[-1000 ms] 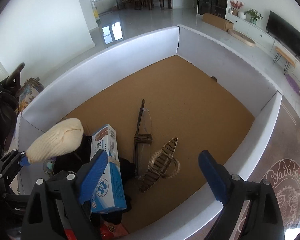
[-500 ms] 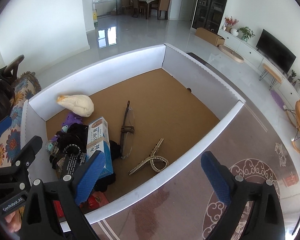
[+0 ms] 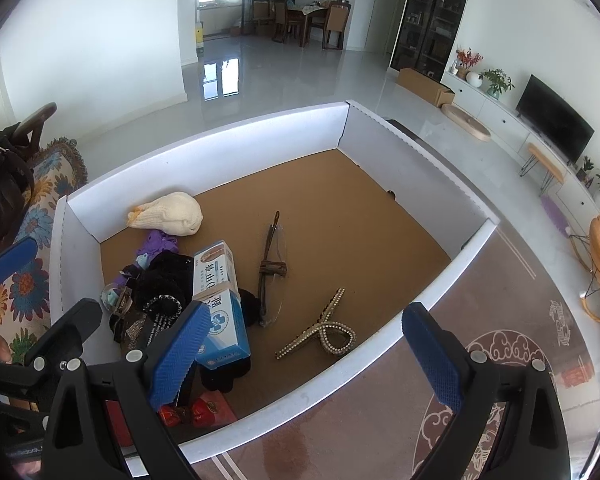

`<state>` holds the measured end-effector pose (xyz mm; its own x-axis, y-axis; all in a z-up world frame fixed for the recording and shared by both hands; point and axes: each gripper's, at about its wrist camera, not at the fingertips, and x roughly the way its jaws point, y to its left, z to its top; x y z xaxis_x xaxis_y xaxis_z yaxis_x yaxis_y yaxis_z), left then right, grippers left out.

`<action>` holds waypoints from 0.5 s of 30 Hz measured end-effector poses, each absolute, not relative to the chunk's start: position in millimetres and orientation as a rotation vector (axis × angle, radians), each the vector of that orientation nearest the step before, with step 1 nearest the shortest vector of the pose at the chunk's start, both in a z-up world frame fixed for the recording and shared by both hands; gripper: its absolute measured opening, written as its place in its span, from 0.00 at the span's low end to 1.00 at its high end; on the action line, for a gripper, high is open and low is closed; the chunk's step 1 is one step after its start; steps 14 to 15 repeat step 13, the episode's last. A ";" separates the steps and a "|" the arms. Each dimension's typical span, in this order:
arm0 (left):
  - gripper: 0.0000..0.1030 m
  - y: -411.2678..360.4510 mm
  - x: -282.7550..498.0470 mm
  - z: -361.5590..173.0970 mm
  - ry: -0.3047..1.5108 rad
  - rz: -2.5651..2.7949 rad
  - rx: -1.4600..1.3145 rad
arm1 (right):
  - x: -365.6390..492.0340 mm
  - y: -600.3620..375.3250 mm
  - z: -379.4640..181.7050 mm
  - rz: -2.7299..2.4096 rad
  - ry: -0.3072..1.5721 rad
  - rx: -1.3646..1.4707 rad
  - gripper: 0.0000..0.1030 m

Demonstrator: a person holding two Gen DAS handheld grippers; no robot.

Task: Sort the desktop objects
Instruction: 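Open the left tool to drop the glove while the right tool releases the clip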

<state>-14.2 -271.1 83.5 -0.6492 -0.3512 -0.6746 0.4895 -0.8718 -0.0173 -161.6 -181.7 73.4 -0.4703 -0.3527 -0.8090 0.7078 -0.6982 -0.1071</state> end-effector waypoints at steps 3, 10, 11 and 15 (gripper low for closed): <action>0.96 -271.7 -16.7 80.2 0.265 -2.464 0.966 | -162.2 -183.4 67.8 -2.169 0.583 1.065 0.94; 0.96 -278.3 -16.6 70.7 0.327 -2.417 0.960 | -165.9 -179.9 59.2 -2.161 0.574 1.086 0.94; 0.96 -279.2 -13.4 71.6 0.338 -2.399 0.926 | -166.4 -179.5 59.0 -2.161 0.573 1.087 0.94; 0.96 -279.7 -8.3 75.6 0.343 -2.375 0.867 | -167.9 -178.9 58.9 -2.164 0.568 1.088 0.94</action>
